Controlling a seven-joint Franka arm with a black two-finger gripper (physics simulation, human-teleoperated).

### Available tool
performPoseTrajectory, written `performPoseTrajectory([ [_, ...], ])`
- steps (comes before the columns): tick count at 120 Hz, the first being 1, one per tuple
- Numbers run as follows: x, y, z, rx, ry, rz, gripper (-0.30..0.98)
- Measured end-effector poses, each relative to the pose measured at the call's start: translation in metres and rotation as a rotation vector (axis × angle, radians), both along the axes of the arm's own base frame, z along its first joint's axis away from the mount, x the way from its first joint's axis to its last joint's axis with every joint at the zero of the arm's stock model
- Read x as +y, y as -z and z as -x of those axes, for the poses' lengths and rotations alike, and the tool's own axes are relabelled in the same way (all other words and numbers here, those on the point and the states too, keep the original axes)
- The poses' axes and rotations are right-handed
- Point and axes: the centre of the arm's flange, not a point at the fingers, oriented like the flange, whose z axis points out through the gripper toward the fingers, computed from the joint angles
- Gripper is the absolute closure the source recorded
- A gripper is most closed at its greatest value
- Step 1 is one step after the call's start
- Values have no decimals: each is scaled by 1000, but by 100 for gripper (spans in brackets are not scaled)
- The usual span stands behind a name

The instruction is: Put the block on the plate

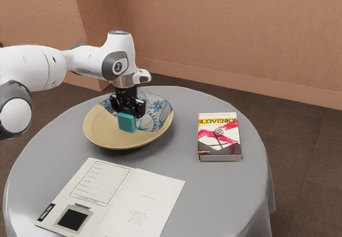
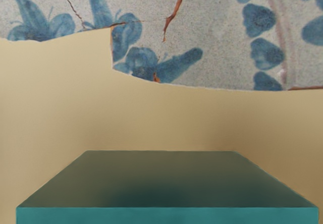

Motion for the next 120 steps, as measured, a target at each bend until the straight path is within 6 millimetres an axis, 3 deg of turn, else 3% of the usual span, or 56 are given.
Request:
performPoseTrajectory([
  [28,30,8,-19,-35,2,15,27],
  [53,32,10,-20,-33,25,23,18],
  [59,27,2,-20,-43,36,22,16],
  [73,-1,-50,-18,-95,80,15,13],
  [85,-54,-105,0,-111,144,13,10],
  [95,-101,-171,36,-134,199,-7,8],
  [107,-145,-252,90,-170,243,-35,6],
  [112,-156,-272,110,-169,253,-43,5],
  [120,-164,-287,141,-148,250,-47,3],
])
